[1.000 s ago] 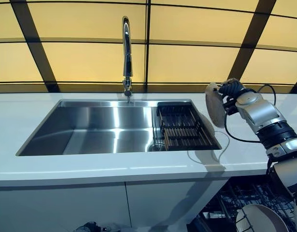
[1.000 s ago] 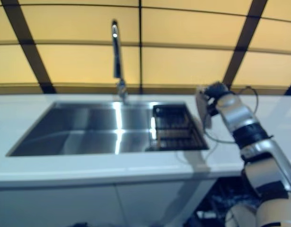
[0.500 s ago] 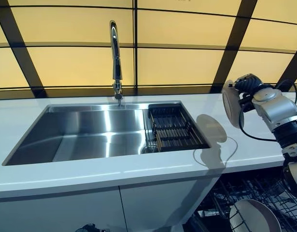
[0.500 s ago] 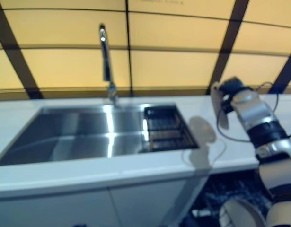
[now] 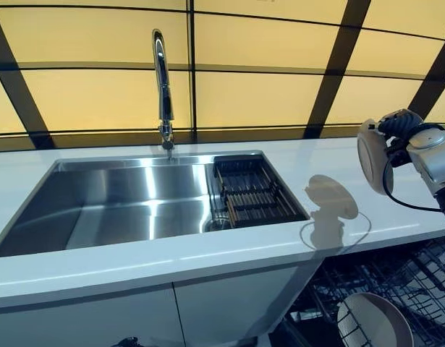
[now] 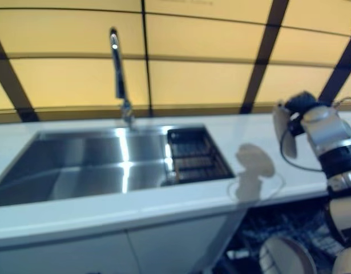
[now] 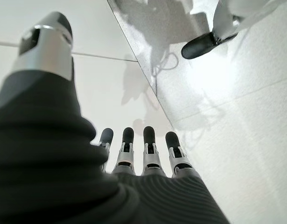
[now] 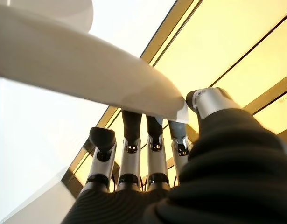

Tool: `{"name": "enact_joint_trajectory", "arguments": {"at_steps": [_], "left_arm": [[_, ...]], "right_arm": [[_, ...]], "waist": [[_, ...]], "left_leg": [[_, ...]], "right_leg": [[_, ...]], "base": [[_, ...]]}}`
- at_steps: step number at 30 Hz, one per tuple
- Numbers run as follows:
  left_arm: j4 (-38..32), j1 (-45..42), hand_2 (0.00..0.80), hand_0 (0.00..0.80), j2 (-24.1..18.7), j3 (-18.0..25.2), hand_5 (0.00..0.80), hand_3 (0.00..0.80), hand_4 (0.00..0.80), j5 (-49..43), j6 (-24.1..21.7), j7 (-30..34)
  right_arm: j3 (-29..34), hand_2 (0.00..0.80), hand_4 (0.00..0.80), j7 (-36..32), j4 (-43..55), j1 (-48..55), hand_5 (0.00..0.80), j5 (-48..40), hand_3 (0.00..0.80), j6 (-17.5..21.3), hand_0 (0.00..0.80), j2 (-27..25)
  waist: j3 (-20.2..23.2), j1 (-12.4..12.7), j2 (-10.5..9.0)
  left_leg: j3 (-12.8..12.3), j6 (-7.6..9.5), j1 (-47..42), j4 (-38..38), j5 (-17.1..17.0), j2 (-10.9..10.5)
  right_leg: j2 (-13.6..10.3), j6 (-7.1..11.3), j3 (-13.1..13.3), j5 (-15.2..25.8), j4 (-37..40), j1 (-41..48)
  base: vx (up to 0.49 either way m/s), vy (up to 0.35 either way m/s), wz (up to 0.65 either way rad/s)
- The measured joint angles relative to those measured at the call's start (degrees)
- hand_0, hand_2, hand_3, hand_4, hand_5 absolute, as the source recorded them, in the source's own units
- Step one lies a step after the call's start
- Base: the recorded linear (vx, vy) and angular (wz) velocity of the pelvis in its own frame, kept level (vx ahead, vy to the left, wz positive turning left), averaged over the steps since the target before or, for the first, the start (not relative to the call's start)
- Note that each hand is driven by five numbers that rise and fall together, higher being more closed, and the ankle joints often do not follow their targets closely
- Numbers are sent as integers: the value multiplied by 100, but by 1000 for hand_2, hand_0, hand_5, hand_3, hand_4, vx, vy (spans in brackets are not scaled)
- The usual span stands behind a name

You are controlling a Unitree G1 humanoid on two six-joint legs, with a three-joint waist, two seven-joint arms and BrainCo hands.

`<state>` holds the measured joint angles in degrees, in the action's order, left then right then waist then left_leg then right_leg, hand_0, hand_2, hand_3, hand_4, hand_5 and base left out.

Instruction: Take plates into dishwasher

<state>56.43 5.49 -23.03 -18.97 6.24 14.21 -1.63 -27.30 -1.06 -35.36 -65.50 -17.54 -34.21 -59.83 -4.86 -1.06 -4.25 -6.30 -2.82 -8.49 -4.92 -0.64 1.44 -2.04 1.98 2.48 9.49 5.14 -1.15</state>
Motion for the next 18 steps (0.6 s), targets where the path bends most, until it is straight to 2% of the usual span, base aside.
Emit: {"name": "enact_joint_trajectory", "arguments": {"at_steps": [3,18], "left_arm": [[4,-24,0,0,-10,0,0,0,0,-3,-16,2],[15,-89,0,0,-69,1,0,0,0,-101,-232,60]], "right_arm": [[0,800,800,-125,-5,34,800,0,800,1,800,-148],[444,800,800,-627,-134,902,800,14,800,5,800,-676]], "waist": [[3,-118,-5],[4,-283,-8]], "left_leg": [[-6,9,1,-1,6,-11],[-154,45,15,-18,46,-18]], "right_leg": [[-7,3,7,0,1,-2],[6,27,143,16,1,-82]], "base": [[0,0,0],[-7,1,-4]]}}
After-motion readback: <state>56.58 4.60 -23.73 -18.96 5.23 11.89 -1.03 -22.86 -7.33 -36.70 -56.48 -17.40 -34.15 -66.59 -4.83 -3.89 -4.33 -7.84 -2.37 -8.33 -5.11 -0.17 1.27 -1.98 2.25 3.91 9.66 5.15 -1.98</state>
